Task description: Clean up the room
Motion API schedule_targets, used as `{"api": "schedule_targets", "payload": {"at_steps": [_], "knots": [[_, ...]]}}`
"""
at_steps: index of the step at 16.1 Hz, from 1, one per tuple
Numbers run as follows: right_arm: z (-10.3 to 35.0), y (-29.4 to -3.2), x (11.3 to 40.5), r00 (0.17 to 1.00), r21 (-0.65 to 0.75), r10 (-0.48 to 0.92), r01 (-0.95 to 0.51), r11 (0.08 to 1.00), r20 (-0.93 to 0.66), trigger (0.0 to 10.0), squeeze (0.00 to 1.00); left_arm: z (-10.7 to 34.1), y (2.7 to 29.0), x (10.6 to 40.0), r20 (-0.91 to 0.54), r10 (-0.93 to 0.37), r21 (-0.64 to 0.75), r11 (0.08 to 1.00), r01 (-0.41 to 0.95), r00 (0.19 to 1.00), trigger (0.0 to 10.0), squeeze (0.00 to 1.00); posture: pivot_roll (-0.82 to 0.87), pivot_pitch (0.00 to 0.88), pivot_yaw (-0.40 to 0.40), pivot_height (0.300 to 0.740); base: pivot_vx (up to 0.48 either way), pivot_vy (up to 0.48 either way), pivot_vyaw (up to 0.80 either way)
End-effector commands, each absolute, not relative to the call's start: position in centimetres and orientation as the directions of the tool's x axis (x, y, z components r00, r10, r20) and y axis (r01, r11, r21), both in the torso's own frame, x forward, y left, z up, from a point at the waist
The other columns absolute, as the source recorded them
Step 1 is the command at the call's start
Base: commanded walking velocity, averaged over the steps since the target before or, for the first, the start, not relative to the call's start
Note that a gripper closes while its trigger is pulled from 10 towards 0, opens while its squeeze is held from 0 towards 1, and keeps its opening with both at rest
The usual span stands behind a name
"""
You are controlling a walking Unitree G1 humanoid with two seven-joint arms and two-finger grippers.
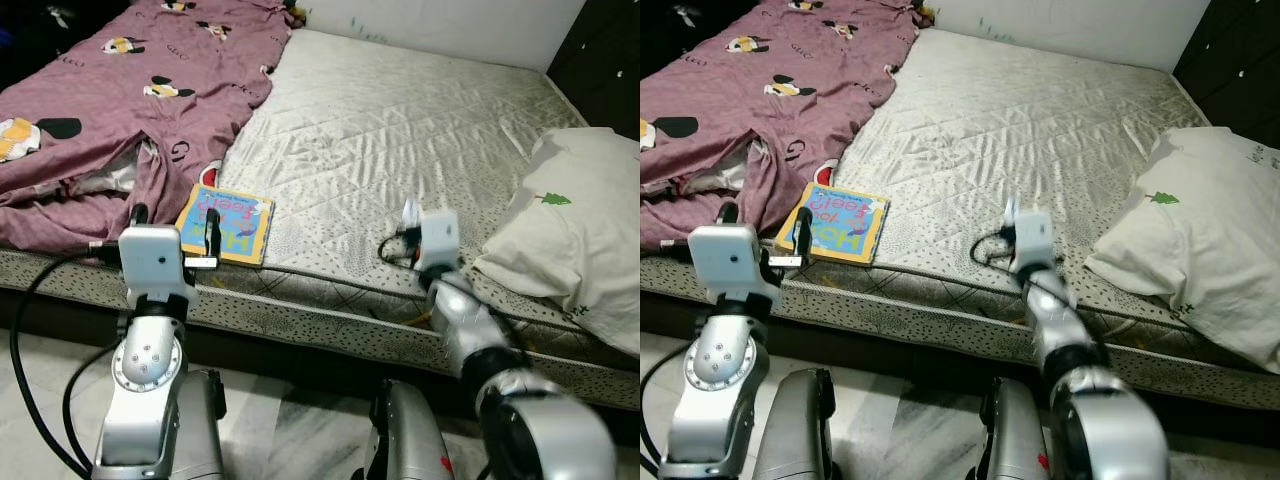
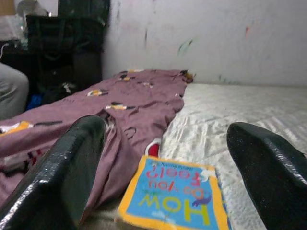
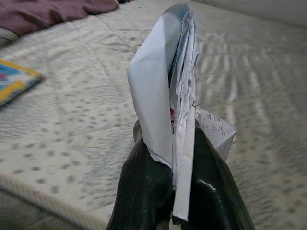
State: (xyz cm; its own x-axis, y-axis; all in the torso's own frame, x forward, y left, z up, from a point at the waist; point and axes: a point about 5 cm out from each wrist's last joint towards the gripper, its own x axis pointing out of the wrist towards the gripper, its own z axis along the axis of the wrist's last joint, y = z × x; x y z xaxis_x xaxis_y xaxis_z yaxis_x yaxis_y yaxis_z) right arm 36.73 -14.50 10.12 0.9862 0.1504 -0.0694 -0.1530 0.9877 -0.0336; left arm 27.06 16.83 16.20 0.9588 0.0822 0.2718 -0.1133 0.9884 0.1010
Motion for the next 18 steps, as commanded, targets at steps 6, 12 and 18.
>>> {"api": "schedule_targets", "payload": {"at_steps": [6,12,18], "knots": [[9.5,-12.7,33.6,0.973,0.19,0.228,-0.233,0.954,0.046,0.0,0.0,13.7,16.4,26.8,0.207,0.042,0.101,0.993,-0.064,0.978,10.0,0.0,0.02,0.0,-0.061,0.509,0.0,0.0,0.0],[11.7,-12.6,32.6,0.967,0.202,0.217,-0.24,0.949,0.133,0.0,0.0,13.1,15.9,25.4,0.182,0.01,0.1,0.995,-0.029,0.983,10.0,0.0,0.02,0.01,-0.054,0.559,0.0,0.0,0.0],[11.3,-12.3,31.0,0.971,0.21,0.217,-0.234,0.949,0.101,10.0,0.0,12.4,15.9,23.9,0.144,0.02,0.094,0.995,-0.033,0.989,10.0,0.0,0.02,0.069,-0.074,0.629,0.0,0.0,0.0]]}}
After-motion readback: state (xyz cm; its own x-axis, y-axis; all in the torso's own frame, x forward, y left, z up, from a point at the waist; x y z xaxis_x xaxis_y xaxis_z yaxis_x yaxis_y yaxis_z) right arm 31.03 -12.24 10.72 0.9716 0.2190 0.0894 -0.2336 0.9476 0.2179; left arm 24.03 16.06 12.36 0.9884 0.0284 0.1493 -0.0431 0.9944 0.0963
